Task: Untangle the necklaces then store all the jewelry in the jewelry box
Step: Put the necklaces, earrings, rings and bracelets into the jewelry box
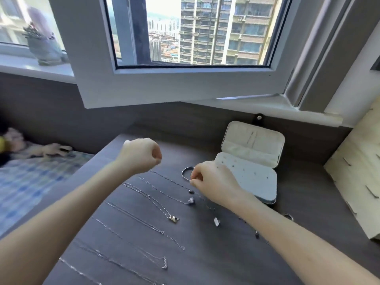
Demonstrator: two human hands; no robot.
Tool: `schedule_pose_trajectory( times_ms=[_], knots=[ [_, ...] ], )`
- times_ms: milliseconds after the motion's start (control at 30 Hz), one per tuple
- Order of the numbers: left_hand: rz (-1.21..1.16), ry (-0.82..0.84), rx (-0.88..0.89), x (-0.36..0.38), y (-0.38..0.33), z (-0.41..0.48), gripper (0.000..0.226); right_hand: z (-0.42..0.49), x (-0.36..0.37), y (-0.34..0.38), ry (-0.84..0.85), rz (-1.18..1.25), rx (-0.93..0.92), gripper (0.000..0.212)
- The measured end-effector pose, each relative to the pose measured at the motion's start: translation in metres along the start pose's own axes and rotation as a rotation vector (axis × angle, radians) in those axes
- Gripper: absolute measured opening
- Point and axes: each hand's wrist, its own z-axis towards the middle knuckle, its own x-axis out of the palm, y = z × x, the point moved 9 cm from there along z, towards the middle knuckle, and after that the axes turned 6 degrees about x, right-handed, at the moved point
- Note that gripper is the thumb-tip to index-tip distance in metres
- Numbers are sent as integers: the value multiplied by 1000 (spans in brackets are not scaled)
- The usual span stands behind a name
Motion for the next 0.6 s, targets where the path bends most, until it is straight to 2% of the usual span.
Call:
schedule_pose_trajectory(
  times_ms=[67,200,233,333,500,600],
  knots=[
    [46,-25,-100,0,32,-5,15,10,10,11,-11,13,2,16],
    [-16,-27,-283,5,86,-17,11,35,27,37,-1,21,-8,18],
    [-39,-10,-295,8,91,-19,16,41,33,43,15,13,-6,19],
    [-87,13,-287,16,93,-20,11,59,47,58,37,22,15,23],
    [-83,3,-252,19,87,-14,12,87,65,69,18,74,94,21],
    [-70,-9,-235,20,83,-11,12,97,73,69,66,54,146,24]
  ],
)
